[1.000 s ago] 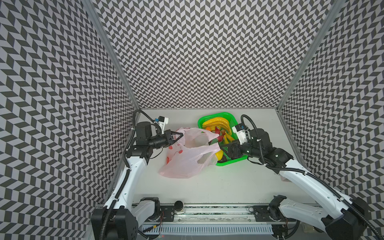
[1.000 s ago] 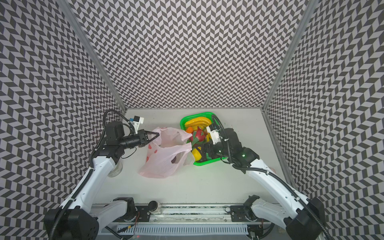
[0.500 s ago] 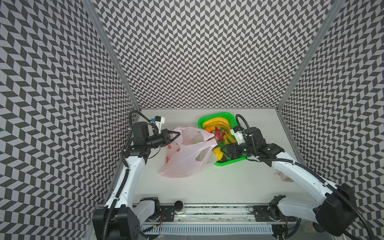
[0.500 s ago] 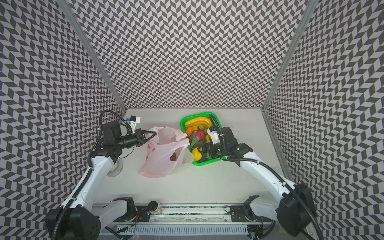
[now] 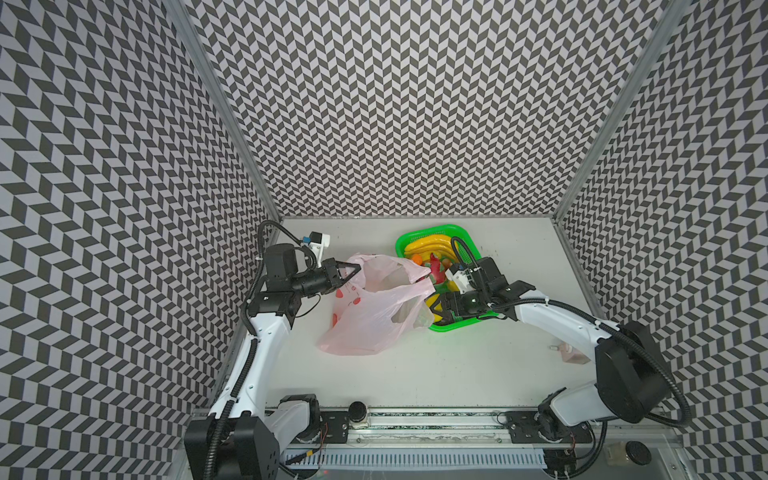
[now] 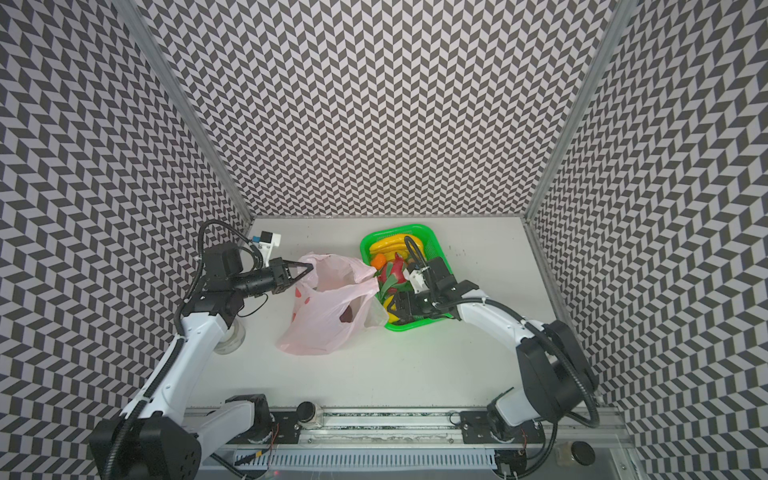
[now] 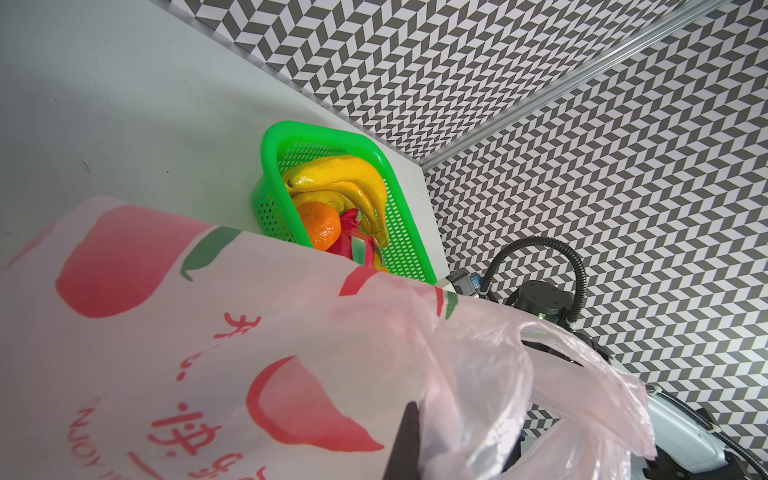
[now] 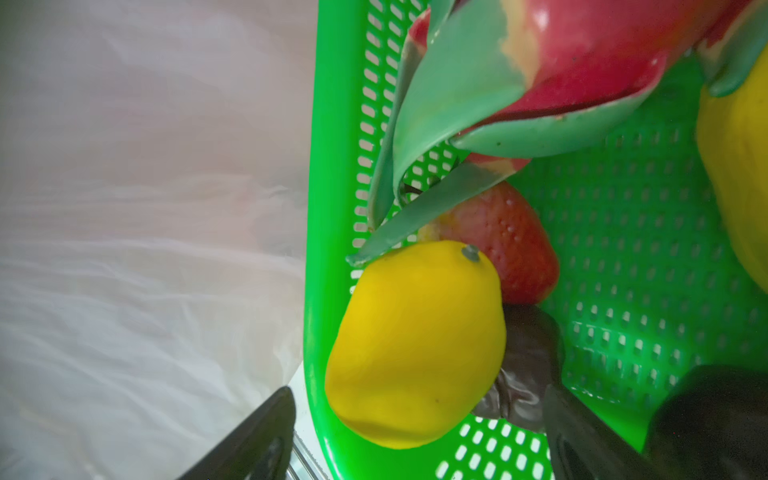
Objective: Place the fake fruits into the plastic bag and tie a complex knot
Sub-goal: 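Lower the right gripper onto the yellow lemon and grasp it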
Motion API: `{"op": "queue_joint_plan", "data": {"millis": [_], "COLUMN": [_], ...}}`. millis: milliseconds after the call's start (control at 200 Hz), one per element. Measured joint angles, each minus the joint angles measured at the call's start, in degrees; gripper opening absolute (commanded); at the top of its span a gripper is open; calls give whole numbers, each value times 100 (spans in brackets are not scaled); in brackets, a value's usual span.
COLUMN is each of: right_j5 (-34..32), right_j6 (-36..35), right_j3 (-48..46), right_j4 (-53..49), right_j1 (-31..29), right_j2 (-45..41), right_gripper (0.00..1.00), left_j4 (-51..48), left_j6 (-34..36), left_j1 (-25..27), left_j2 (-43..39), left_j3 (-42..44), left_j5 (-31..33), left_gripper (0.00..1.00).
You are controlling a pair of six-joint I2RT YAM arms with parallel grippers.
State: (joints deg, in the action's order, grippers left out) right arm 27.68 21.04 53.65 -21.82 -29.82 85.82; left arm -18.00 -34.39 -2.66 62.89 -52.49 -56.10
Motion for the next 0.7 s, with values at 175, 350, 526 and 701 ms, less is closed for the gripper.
{"op": "queue_joint_plan", "data": {"millis": [175,350,526,701], "right_j5": [81,142,168,157], "right_j6": [109,173,243,297], "right_j3": [2,17,46,52], "right_j4": [175,275,457,566], "right_j1": [0,-15,-48,-111], "right_j2": [214,341,472,538], "right_gripper": [83,81,79,71], "left_j4": [-2,0,0,0], "left_j6": [0,0,2,2], "left_j1": [0,0,-2,0], "left_j2": [-24,-24,-31,-52], "left_j3": [31,33,98,127], "left_j5": [-11,-15,-17,-17], "left_gripper": [0,0,0,0]}}
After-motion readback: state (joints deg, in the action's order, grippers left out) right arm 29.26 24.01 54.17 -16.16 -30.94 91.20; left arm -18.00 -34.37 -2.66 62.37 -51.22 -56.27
